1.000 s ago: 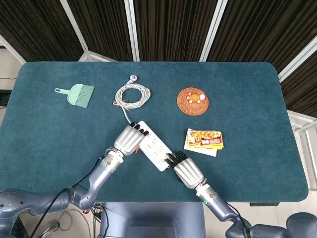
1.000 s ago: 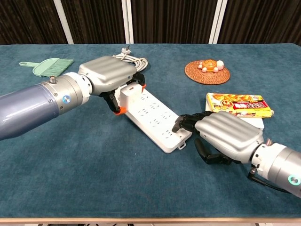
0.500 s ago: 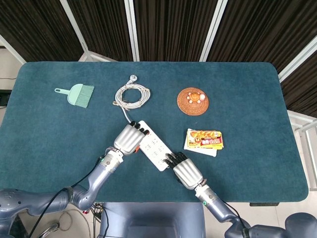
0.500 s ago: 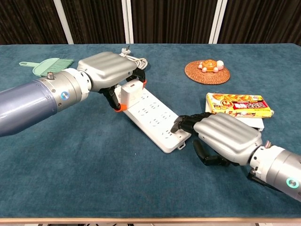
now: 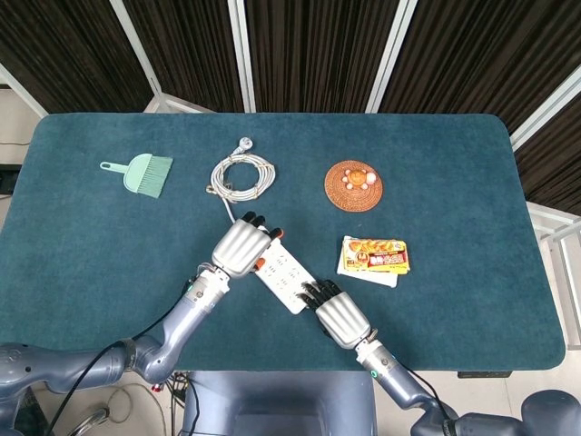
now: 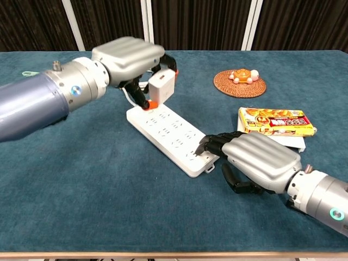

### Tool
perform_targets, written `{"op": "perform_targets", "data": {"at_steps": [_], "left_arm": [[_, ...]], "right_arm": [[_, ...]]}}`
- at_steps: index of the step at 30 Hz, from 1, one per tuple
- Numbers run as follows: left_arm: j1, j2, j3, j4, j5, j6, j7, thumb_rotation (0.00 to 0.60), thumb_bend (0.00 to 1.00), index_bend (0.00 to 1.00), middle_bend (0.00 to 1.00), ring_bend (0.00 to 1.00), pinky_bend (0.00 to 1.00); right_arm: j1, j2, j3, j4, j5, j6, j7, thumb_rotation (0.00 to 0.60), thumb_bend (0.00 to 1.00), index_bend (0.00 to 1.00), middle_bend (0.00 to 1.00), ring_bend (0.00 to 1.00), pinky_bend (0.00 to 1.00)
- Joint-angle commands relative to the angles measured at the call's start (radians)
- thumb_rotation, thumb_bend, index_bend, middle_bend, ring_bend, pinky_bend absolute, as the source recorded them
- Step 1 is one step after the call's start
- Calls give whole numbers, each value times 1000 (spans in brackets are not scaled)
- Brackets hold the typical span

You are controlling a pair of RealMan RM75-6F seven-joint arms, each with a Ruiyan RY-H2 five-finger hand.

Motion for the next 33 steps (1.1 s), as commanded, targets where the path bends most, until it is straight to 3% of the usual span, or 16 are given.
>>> {"op": "perform_targets", "data": {"at_steps": [1,8,16,21,28,33], "left_arm": [[-4,26,-26,-31,-2,16,-2,600,422,631,662,310,297],[11,88,-38,-81,-5,38,3,600,417,610,643,310,292],[84,144,33,-89,-16,64,-11,600,362,516,552,301,250],[139,154,88,-57,-31,74,-30,600,263,448,478,266,204],[197,152,133,-1,-77,75,-43,600,64,251,253,135,79],[220,159,132,6,-107,80,-47,600,48,196,214,111,60]], "right_arm": [[-2,4,6,-12,-6,14,1,600,886,291,244,224,218],[-1,20,28,-44,-24,54,-9,600,886,258,238,194,171],[-9,82,89,-102,-43,149,-24,600,885,195,195,139,124],[-21,148,122,-154,-31,187,-36,600,788,162,184,128,119],[-57,236,144,-201,6,230,-42,600,648,98,143,93,95],[-89,293,144,-221,30,256,-38,600,586,42,110,66,76]]}}
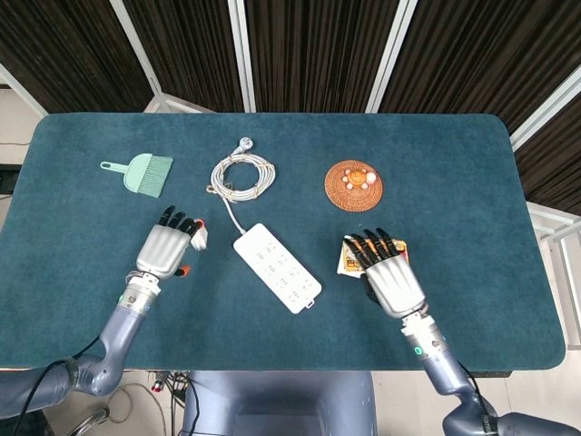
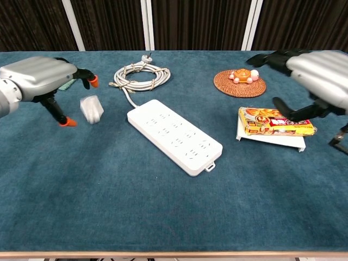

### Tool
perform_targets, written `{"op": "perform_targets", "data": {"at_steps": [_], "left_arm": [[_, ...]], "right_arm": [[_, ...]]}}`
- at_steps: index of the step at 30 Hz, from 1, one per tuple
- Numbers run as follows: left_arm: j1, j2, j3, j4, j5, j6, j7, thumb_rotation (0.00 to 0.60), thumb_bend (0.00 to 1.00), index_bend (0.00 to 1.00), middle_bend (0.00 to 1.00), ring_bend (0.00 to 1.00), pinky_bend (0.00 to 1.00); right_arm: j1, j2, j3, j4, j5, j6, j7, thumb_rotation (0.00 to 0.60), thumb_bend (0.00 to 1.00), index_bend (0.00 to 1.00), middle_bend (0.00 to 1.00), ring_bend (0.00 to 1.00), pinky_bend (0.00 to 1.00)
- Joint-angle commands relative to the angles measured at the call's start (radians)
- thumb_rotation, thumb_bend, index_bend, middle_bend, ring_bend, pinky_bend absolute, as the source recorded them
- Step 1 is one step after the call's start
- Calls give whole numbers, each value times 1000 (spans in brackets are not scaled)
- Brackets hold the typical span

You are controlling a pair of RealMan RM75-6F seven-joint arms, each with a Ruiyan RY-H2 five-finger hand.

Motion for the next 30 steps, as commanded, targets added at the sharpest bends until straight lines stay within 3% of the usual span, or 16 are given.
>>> {"op": "perform_targets", "data": {"at_steps": [1,9,12,15,22,30], "left_arm": [[13,10,-4,-6,-15,6,-8,600,48,194,211,111,60],[95,69,6,-112,10,108,-71,600,48,139,161,74,46],[155,105,39,-175,46,176,-117,600,44,107,117,44,24],[251,171,119,-228,155,289,-178,600,23,79,79,20,7],[418,269,218,-191,302,469,-332,600,0,8,21,0,0],[529,292,247,-97,377,566,-414,600,0,0,7,0,0]], "right_arm": [[-24,36,0,-13,15,23,1,600,562,26,102,58,71],[-97,112,-5,-28,58,91,22,600,399,0,8,0,3],[-141,147,-12,-32,80,130,55,600,326,0,0,0,0],[-201,212,-24,-38,86,185,139,600,287,0,0,0,0],[-304,312,-29,12,86,281,340,600,250,0,0,0,0],[-372,322,-51,91,45,342,470,600,249,0,0,0,0]]}}
